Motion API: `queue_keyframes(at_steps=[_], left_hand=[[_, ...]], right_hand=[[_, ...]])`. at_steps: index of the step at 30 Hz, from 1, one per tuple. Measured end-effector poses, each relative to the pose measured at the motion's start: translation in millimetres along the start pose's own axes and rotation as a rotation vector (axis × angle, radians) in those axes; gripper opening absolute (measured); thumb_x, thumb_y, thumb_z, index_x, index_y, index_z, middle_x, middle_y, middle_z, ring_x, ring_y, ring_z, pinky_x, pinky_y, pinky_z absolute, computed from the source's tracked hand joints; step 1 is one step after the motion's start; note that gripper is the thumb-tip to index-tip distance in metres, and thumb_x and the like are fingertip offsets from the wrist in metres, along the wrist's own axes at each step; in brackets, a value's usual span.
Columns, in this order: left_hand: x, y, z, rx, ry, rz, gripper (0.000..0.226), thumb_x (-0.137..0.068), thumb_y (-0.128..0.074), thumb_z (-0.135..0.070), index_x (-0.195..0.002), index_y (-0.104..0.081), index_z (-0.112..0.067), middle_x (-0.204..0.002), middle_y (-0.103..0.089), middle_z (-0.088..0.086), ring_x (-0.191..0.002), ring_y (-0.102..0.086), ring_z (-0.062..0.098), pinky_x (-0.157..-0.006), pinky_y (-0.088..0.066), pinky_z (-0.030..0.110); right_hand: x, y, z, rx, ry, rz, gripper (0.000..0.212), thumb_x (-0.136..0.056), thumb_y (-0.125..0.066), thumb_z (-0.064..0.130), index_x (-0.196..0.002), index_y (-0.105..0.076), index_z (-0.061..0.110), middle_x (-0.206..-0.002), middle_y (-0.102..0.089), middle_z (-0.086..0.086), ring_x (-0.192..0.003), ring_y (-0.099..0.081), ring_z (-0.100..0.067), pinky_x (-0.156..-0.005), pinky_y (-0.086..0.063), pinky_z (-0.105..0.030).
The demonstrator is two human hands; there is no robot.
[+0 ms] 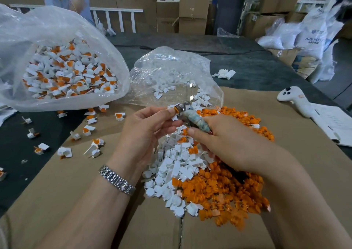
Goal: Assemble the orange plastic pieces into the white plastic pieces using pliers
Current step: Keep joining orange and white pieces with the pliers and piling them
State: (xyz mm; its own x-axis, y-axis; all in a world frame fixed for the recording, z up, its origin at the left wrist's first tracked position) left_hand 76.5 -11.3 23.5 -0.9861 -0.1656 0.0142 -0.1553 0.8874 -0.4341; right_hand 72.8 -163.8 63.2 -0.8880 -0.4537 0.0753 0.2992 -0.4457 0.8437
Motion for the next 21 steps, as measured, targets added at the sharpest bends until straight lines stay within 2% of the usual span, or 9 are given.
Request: queue_keyframes(at_steps=[2,5,9,11,15,19,21], left_hand=[[0.3,1.1,-0.5,0.009,-0.001,-0.005,0.010,-0.070,-0.082,-0.011,-0.077,-0.075,-0.008,-0.084,-0.077,0.016,-0.072,-0.077,0.021,-0.059,-0.058,0.020],[1.4,3.0,-2.4,0.007,-0.015,-0.012,0.008,-0.072,-0.081,-0.009,-0.077,-0.075,-0.007,-0.079,-0.076,0.014,-0.071,-0.077,0.022,-0.059,-0.058,0.019],[2.9,-0.6,-5.2,0.001,-0.036,0.021,0.007,-0.077,-0.078,-0.015,-0.076,-0.077,-0.008,-0.073,-0.074,0.012,-0.077,-0.078,0.026,-0.063,-0.060,0.020],[2.7,-1.2,-9.4,-0.018,-0.068,0.023,0.011,-0.079,-0.077,-0.020,-0.077,-0.078,-0.009,-0.073,-0.074,0.011,-0.080,-0.078,0.026,-0.064,-0.060,0.020],[2.1,2.1,-14.1,-0.057,-0.109,0.016,0.010,-0.080,-0.079,-0.024,-0.078,-0.078,-0.014,-0.076,-0.074,0.010,-0.082,-0.078,0.028,-0.065,-0.059,0.020],[-0.9,8.0,-11.6,-0.099,-0.105,0.003,0.008,-0.085,-0.079,-0.022,-0.084,-0.079,-0.013,-0.081,-0.076,0.011,-0.085,-0.078,0.031,-0.066,-0.060,0.022],[-1.6,15.6,-11.8,-0.190,-0.111,-0.052,0.008,-0.088,-0.079,-0.024,-0.087,-0.079,-0.016,-0.083,-0.077,0.009,-0.086,-0.078,0.030,-0.066,-0.062,0.026]], right_hand=[[-2.1,-0.6,2.3,0.031,0.002,-0.044,0.034,-0.102,-0.047,0.048,-0.084,-0.057,0.021,-0.071,-0.060,-0.002,-0.058,-0.054,-0.017,-0.057,-0.049,-0.038],[-4.4,-1.6,1.8,0.073,-0.008,-0.074,0.034,-0.103,-0.047,0.047,-0.083,-0.057,0.021,-0.073,-0.057,-0.003,-0.058,-0.051,-0.015,-0.055,-0.045,-0.035],[-3.3,7.1,0.5,0.098,0.004,-0.093,0.040,-0.101,-0.047,0.051,-0.079,-0.058,0.020,-0.075,-0.060,-0.005,-0.064,-0.058,-0.019,-0.061,-0.050,-0.037],[-2.0,11.7,1.6,0.073,0.035,-0.109,0.046,-0.100,-0.046,0.054,-0.079,-0.060,0.015,-0.072,-0.065,-0.006,-0.065,-0.063,-0.022,-0.067,-0.055,-0.043],[-0.9,11.1,-4.8,-0.021,0.046,-0.024,0.050,-0.095,-0.046,0.062,-0.080,-0.063,0.017,-0.070,-0.070,-0.001,-0.061,-0.066,-0.012,-0.072,-0.058,-0.045],[-2.8,31.2,-32.5,0.046,-0.054,-0.153,0.059,-0.084,-0.039,0.079,-0.082,-0.061,0.025,-0.068,-0.064,0.004,-0.058,-0.060,-0.006,-0.059,-0.054,-0.039],[-5.3,33.6,-49.4,0.103,-0.124,-0.211,0.059,-0.085,-0.037,0.080,-0.090,-0.061,0.027,-0.076,-0.063,0.007,-0.068,-0.060,-0.007,-0.066,-0.055,-0.040]])
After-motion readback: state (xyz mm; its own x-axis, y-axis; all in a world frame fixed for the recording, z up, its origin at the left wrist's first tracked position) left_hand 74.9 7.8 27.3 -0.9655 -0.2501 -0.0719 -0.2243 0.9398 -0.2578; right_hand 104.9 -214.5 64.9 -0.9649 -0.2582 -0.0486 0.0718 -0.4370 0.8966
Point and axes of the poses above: each hand's wrist, its own x-axis away from the middle knuckle, its own y-axis out of the back of the hand, z = x × y, the point moved 10 cm from there along -x, towards the middle knuckle
